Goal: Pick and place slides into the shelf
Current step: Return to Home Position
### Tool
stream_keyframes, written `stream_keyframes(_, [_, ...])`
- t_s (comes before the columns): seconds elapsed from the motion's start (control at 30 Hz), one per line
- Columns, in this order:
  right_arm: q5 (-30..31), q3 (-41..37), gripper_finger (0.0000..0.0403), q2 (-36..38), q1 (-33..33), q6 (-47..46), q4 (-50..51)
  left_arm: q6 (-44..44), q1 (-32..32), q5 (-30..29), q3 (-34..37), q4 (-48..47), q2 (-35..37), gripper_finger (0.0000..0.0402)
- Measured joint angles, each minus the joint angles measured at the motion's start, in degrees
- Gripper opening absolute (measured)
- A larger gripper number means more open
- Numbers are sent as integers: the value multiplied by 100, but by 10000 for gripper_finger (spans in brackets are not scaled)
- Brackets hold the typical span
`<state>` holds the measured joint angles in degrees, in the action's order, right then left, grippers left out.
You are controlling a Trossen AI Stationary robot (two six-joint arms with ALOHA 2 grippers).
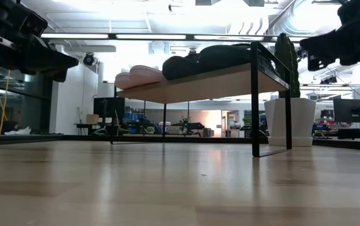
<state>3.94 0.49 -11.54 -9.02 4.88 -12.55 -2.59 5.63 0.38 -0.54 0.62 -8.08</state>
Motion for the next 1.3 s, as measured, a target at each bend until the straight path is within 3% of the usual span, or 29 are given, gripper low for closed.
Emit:
stream_keyframes(0.5, [445, -2, 0, -5, 2, -19, 1044, 116, 0, 0, -2, 17, -169, 1])
stream_keyframes(1.0, [460, -2, 0, -4, 2, 117, 1026, 262, 0, -12, -2, 13, -599, 1])
stream_keyframes(1.3, [456, -2, 0, -4, 1, 115, 1024, 177, 0, -495, -2, 272, -601, 1])
